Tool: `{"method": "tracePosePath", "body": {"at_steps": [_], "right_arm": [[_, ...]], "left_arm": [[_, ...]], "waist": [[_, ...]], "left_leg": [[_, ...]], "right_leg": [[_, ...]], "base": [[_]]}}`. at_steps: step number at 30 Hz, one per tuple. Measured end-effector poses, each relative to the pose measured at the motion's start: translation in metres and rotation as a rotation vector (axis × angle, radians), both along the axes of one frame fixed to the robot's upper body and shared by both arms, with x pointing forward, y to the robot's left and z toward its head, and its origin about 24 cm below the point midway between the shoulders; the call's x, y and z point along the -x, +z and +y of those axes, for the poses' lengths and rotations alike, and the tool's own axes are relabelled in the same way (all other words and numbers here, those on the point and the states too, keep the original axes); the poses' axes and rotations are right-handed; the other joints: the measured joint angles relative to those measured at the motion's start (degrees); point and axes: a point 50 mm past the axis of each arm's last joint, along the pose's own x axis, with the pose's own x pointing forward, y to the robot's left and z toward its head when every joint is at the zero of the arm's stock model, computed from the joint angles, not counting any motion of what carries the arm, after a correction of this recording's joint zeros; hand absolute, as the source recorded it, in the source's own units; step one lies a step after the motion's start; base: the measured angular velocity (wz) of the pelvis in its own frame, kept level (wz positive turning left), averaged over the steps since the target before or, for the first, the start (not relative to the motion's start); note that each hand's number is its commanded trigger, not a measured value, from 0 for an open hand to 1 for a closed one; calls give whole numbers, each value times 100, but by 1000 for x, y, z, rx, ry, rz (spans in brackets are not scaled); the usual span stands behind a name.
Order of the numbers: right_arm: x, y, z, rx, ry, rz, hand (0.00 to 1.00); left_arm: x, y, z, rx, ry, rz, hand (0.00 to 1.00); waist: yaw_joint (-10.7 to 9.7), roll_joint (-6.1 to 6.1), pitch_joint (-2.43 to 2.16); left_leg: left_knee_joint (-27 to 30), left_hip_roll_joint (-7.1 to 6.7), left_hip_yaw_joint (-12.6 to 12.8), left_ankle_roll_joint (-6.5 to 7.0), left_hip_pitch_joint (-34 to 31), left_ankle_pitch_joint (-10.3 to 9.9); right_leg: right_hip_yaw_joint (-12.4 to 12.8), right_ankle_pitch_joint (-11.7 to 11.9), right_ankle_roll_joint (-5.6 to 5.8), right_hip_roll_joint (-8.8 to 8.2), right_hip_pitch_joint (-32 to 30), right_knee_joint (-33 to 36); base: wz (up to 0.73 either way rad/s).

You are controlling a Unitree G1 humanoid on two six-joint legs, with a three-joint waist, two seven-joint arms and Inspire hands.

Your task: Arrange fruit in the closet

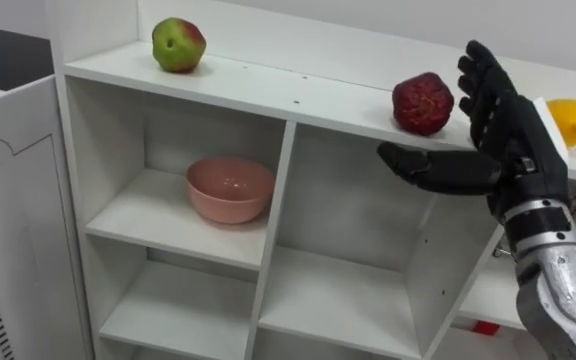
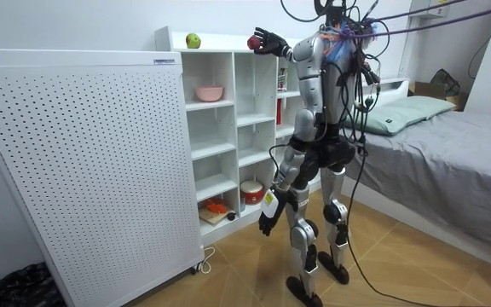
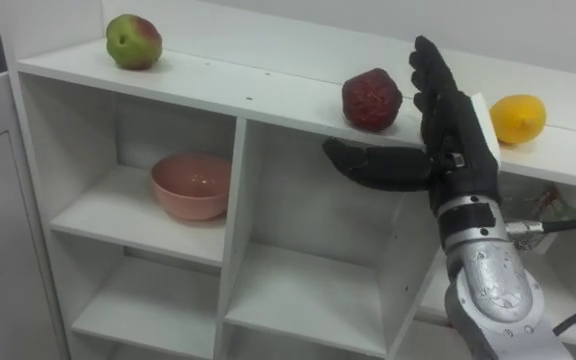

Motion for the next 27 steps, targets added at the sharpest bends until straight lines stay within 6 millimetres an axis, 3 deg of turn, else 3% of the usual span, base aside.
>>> {"method": "tracePosePath", "body": {"at_steps": [1, 11, 27], "right_arm": [[0, 0, 0, 2, 0, 0, 100], [-5, -2, -2, 11, 7, 18, 100], [-11, 14, -2, 12, 16, -23, 100]], "left_arm": [[0, 0, 0, -1, 0, 1, 0], [-3, 1, 2, -2, -2, -3, 0], [-7, 1, 2, -2, -7, -12, 0]], "waist": [[0, -2, -1], [-17, -37, 8], [40, -52, 4]], "left_leg": [[0, 0, -1, 0, 1, 0], [8, 0, -60, -7, 17, 4], [-9, 0, -91, -12, 29, 8]], "right_leg": [[-8, 0, 0, 0, 1, 3], [-74, 0, 0, -3, 45, -2], [-76, 0, 0, 1, 61, -5]], "base": [[0], [1], [3]]}}
